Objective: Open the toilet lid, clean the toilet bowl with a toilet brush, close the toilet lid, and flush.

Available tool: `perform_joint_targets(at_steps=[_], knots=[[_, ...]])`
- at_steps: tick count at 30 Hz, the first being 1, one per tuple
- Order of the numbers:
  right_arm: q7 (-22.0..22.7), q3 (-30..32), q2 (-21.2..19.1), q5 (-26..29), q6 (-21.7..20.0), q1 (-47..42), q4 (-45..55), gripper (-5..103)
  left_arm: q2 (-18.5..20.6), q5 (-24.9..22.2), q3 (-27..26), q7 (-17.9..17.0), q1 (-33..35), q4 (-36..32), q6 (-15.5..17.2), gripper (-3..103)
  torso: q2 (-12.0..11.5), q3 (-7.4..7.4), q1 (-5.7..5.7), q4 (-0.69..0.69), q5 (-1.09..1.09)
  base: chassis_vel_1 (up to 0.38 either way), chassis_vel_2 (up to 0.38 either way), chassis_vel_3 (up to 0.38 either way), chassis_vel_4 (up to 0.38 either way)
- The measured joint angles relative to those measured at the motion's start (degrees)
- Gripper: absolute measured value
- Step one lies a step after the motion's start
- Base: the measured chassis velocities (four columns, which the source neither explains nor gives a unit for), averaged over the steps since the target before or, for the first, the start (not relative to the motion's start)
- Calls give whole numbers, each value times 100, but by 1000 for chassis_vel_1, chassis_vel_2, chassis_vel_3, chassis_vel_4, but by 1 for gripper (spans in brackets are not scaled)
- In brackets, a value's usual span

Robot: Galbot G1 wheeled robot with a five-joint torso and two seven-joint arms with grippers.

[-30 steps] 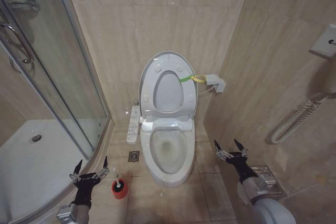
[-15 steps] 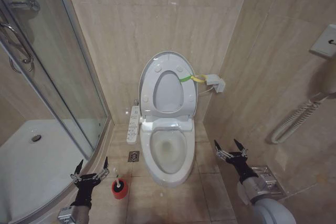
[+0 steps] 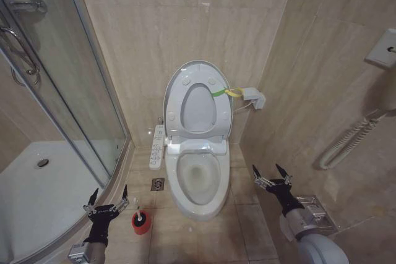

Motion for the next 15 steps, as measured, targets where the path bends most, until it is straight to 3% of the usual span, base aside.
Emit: perform_joint_targets(at_steps=[15], knots=[[0, 0, 0, 0, 0, 0, 0, 100, -1, -1, 1, -4, 0, -5, 7, 100, 0, 0, 0, 0, 0, 0, 0, 0, 0]])
